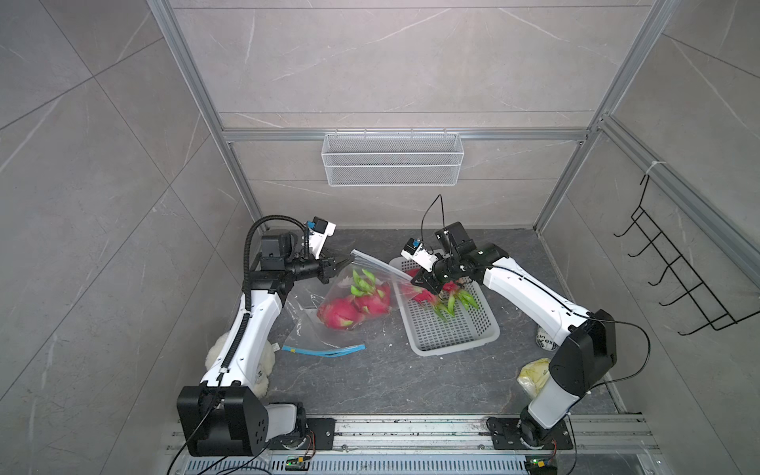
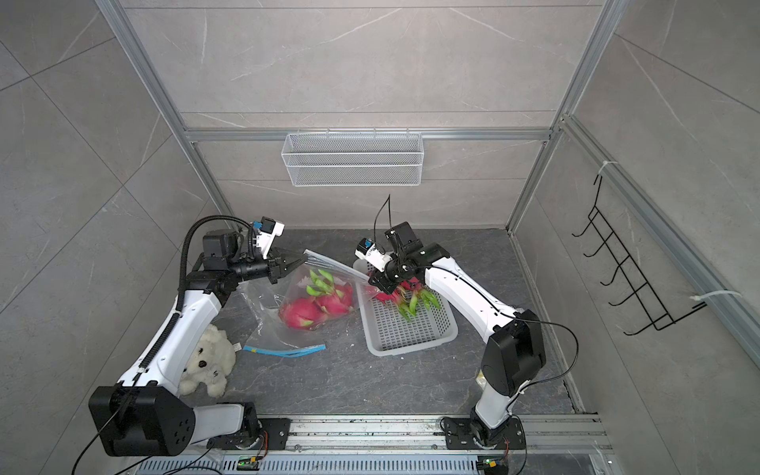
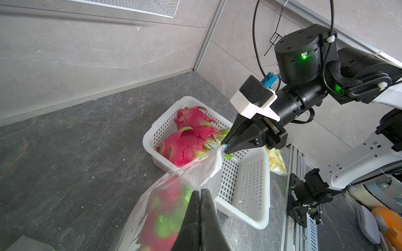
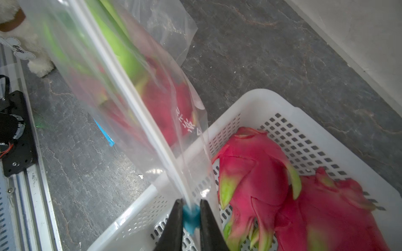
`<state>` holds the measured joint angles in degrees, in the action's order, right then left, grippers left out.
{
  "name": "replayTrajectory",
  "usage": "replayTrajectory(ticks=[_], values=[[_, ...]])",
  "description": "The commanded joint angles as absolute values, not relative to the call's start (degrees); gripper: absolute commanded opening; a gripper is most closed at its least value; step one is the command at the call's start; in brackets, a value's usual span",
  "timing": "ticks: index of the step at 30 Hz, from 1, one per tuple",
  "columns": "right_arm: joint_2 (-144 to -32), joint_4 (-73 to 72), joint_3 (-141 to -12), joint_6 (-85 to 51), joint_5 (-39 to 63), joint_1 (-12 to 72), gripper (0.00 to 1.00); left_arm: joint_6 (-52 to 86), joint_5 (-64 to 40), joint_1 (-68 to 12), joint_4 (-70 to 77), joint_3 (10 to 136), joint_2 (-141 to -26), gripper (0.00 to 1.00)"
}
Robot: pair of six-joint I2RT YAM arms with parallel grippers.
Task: Open the zip-top bag and take out the dragon fruit
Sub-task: Unzip the zipper on the zipper food storage bag.
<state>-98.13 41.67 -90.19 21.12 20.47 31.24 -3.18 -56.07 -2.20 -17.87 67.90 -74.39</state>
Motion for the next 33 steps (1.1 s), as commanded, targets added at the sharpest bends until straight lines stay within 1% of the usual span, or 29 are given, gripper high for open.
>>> replayTrajectory(ticks=[1,16,18,20,21,23,27,30,33], values=[[-96.42,44.62,-87.81,19.98,15.4,29.35,0.16,-2.51,-55.73,-0.55,-13.88,68.8,-71.81,0.0],[-95.86,45.5,-85.03,20.48,11.87,27.84,0.17,-2.55,-56.05,-0.49,-13.74,68.73,-71.38,0.0],[-95.74,45.57,-85.38,20.3,12.92,27.86,0.21,-2.46,-56.47,-0.42,-13.65,68.81,-71.46,0.0],[-94.89,45.21,-85.93,19.76,15.29,27.86,0.34,-2.33,-57.1,-0.44,-13.72,68.99,-71.83,0.0],[-94.35,44.91,-86.15,19.59,16.5,27.85,0.37,-2.29,-57.55,-0.44,-13.91,69.2,-72.05,0.0],[-92.96,44.62,-86.85,19.44,18.0,27.86,0.4,-2.37,-57.99,-0.44,-14.59,69.75,-72.5,0.0],[-90.09,44.62,-88.37,19.9,19.87,27.8,0.41,-2.95,-59.21,-0.7,-15.95,71.06,-73.46,0.0],[-88.95,44.1,-91.24,19.6,24.59,27.86,0.44,-3.75,-61.31,-0.96,-17.5,72.32,-74.22,0.0],[-91.24,43.32,-95.29,18.67,30.19,27.86,0.45,-4.84,-63.19,-1.39,-19.48,72.54,-74.64,0.0]])
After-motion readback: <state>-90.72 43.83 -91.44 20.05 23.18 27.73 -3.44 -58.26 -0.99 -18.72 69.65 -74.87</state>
